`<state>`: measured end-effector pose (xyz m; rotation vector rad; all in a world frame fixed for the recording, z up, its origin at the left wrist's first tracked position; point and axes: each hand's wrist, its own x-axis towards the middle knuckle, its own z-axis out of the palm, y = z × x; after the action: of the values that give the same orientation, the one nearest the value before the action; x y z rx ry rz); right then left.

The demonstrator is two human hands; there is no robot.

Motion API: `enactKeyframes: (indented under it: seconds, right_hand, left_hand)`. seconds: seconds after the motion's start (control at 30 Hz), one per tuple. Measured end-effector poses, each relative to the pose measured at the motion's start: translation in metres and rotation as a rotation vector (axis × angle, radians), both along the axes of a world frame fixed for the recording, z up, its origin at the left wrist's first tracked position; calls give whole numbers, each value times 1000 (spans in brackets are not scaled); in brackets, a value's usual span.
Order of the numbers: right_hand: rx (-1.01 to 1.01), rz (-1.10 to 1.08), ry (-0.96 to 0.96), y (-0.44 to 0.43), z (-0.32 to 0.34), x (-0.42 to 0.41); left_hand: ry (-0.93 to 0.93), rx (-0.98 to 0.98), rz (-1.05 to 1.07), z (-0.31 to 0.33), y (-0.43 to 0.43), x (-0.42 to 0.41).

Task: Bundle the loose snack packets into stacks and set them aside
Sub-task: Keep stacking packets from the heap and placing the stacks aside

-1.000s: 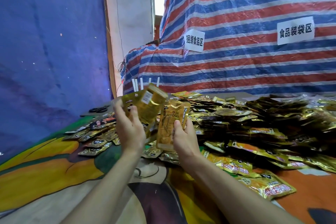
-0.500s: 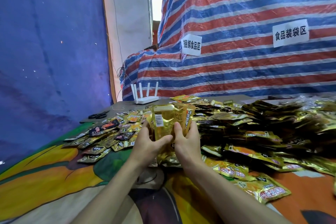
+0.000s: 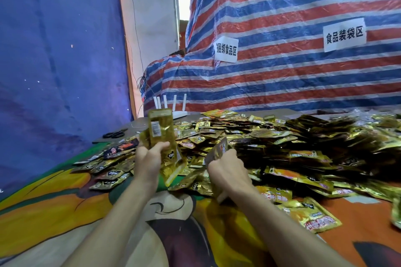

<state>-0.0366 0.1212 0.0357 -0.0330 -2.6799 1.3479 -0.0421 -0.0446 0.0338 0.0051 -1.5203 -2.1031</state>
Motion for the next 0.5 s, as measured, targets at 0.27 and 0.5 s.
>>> enactKeyframes:
  seconds: [0.27, 0.5]
  right_hand:
    - [-431, 107, -40, -16, -14, -8]
    - [-576, 112, 327, -19, -13, 6]
  left_hand:
    - [-64, -38, -182, -5, 22, 3]
    - [-136, 50, -116, 1, 31, 9]
